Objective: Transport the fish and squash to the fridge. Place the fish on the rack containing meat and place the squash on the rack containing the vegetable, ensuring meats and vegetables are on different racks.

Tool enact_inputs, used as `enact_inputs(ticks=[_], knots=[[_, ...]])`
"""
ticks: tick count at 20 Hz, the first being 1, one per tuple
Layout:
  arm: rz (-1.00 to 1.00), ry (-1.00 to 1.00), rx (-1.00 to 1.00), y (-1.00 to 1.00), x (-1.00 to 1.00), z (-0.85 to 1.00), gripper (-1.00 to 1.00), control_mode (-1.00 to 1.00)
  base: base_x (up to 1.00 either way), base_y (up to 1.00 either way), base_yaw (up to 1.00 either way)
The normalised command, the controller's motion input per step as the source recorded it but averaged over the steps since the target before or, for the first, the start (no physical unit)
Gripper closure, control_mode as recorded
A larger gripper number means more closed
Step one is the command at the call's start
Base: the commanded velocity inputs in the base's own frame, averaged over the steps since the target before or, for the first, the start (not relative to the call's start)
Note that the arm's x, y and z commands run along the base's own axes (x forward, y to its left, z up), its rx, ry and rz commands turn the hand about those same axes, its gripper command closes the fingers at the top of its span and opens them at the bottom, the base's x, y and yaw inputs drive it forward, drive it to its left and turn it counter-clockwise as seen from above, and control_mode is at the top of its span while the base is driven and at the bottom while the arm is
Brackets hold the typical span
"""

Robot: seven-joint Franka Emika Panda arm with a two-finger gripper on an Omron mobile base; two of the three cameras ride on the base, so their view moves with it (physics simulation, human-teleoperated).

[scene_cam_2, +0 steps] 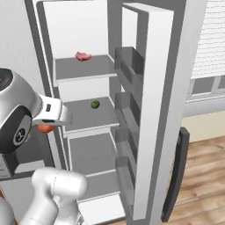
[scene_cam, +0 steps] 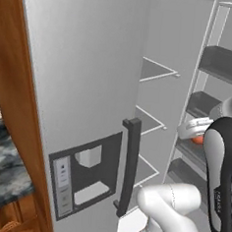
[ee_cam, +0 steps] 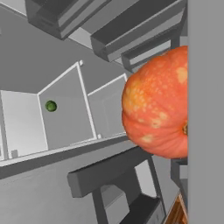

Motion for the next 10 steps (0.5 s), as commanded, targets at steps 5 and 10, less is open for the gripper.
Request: enact_inputs(ticks=[5, 10], knots=[[0.0, 0.0, 0.0, 0.0, 0.0, 0.0, 1.0, 1.0, 0.15, -0.2, 0.17], [0.0, 0.0, 0.0, 0.0, 0.0, 0.0, 1.0, 1.0, 0.0, 0.0, 0.13]])
